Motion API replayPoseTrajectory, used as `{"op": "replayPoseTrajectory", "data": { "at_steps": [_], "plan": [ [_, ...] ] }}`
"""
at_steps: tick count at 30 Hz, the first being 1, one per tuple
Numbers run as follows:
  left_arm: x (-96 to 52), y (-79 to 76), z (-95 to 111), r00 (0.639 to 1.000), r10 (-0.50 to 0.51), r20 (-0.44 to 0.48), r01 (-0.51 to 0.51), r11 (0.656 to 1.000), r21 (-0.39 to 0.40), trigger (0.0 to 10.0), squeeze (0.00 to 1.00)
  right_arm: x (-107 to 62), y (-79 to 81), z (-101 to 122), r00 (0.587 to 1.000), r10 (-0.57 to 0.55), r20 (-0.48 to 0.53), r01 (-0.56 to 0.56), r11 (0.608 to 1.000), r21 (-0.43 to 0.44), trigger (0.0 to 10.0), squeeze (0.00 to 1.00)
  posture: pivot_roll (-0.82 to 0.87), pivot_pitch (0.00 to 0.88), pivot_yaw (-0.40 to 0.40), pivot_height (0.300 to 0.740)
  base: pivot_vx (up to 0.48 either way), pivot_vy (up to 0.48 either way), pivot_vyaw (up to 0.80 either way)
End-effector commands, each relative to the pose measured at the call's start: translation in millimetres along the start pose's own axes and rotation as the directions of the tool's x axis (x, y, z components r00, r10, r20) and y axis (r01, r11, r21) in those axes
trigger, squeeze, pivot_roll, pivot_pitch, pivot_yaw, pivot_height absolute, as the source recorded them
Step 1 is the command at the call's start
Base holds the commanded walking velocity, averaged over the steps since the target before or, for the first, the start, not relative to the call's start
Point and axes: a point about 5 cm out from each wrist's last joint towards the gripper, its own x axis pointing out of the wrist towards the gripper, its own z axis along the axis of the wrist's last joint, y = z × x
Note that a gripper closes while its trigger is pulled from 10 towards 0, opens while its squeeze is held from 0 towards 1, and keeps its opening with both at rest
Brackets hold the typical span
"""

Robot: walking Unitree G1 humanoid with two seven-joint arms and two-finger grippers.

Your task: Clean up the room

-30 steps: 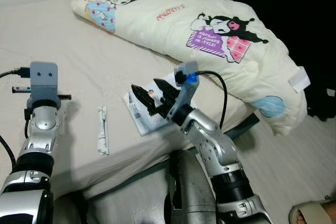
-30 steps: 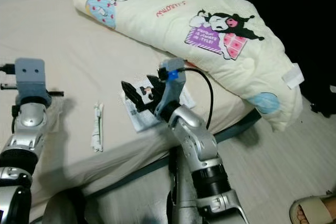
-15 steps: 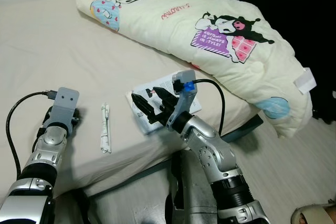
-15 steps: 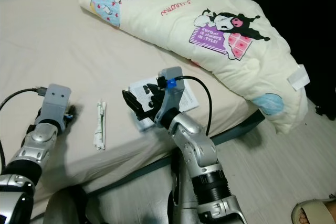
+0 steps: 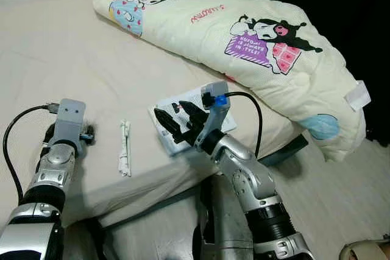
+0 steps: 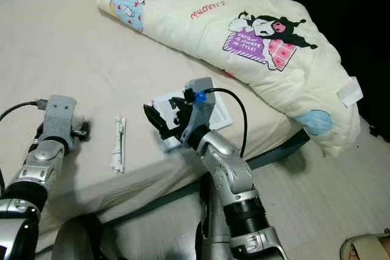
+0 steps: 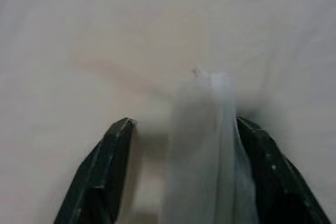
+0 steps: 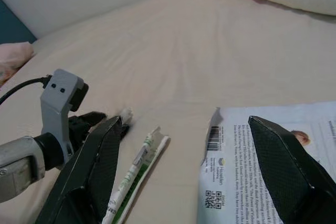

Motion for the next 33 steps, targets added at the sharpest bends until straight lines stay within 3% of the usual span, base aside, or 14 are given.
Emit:
{"op": "replayPoseTrajectory", "data": {
  "at_steps": [1,9,13,16,17,19,20,21,23,25,26,28,30,33],
  "plan": [
    [-6.5,-5.1,-31.8,0.99,-0.022,-0.142,0.015,0.999,-0.047,0.0,0.0,-1.9,-1.9,-3.7,1.0,-0.015,-0.006,0.015,1.0,0.0,10.0,0.0,-0.21,0.272,-0.036,0.456,0.0,0.0,0.0],
    [-6.7,-0.3,-33.2,0.987,-0.002,-0.16,-0.011,0.997,-0.078,0.0,0.0,-1.4,-5.5,-1.0,1.0,-0.02,-0.001,0.02,1.0,-0.005,10.0,0.0,-0.2,0.256,-0.042,0.456,0.0,0.0,0.0],
    [-3.2,9.8,-16.5,0.995,0.057,-0.081,-0.064,0.994,-0.089,0.0,0.0,1.8,-5.5,0.2,1.0,-0.012,0.003,0.012,1.0,0.002,10.0,0.0,-0.18,0.251,-0.054,0.456,0.0,0.0,0.0],
    [-0.6,26.7,20.4,0.984,0.155,0.09,-0.147,0.986,-0.084,0.0,0.0,12.9,2.1,-3.4,1.0,0.025,0.016,-0.026,0.996,0.082,10.0,0.0,-0.14,0.248,-0.057,0.456,0.0,0.0,0.0],
    [-0.6,26.7,20.4,0.984,0.155,0.09,-0.147,0.986,-0.084,0.0,0.0,12.9,2.1,-3.4,1.0,0.025,0.016,-0.026,0.996,0.082,10.0,0.0,-0.14,0.248,-0.057,0.456,0.0,0.0,0.0],
    [-3.9,40.7,47.3,0.95,0.228,0.216,-0.218,0.974,-0.066,0.0,0.0,25.1,13.7,-15.4,0.997,0.075,-0.013,-0.073,0.99,0.123,10.0,0.0,-0.12,0.249,-0.062,0.456,0.0,0.0,0.0],
    [-3.9,40.7,47.3,0.95,0.228,0.216,-0.218,0.974,-0.066,0.0,0.0,25.1,13.7,-15.4,0.997,0.075,-0.013,-0.073,0.99,0.123,10.0,0.0,-0.12,0.249,-0.062,0.456,0.0,0.0,0.0],
    [-7.8,49.9,64.3,0.92,0.265,0.29,-0.259,0.964,-0.06,0.0,0.0,33.4,22.3,-23.4,0.994,0.105,-0.039,-0.099,0.986,0.132,10.0,0.0,-0.11,0.246,-0.065,0.456,0.0,0.0,0.0],
    [-7.8,49.9,64.3,0.92,0.265,0.29,-0.259,0.964,-0.06,0.0,0.0,33.4,22.3,-23.4,0.994,0.105,-0.039,-0.099,0.986,0.132,10.0,0.0,-0.11,0.246,-0.065,0.456,0.0,0.0,0.0],
    [-11.7,57.0,76.7,0.893,0.294,0.341,-0.293,0.954,-0.057,0.0,0.0,39.5,30.0,-28.9,0.989,0.138,-0.056,-0.128,0.981,0.145,10.0,0.0,-0.09,0.246,-0.068,0.456,0.0,0.0,0.0],
    [-19.5,68.9,95.5,0.847,0.338,0.411,-0.346,0.936,-0.058,0.0,0.0,48.7,41.8,-38.7,0.98,0.173,-0.094,-0.157,0.974,0.162,10.0,0.0,-0.08,0.242,-0.073,0.456,0.0,0.0,0.0],
    [-19.5,68.9,95.5,0.847,0.338,0.411,-0.346,0.936,-0.058,0.0,0.0,48.7,41.8,-38.7,0.98,0.173,-0.094,-0.157,0.974,0.162,10.0,0.0,-0.08,0.242,-0.073,0.456,0.0,0.0,0.0],
    [-30.2,78.3,111.5,0.8,0.365,0.476,-0.392,0.919,-0.047,0.0,0.0,56.5,57.8,-54.9,0.964,0.208,-0.166,-0.179,0.969,0.172,10.0,0.0,-0.05,0.243,-0.086,0.456,0.0,0.0,0.0],
    [-34.2,78.5,114.5,0.79,0.367,0.492,-0.397,0.917,-0.045,0.0,0.0,59.9,67.2,-60.2,0.955,0.231,-0.189,-0.197,0.964,0.179,10.0,0.0,-0.03,0.244,-0.089,0.456,0.0,0.0,0.0]
  ]
}}
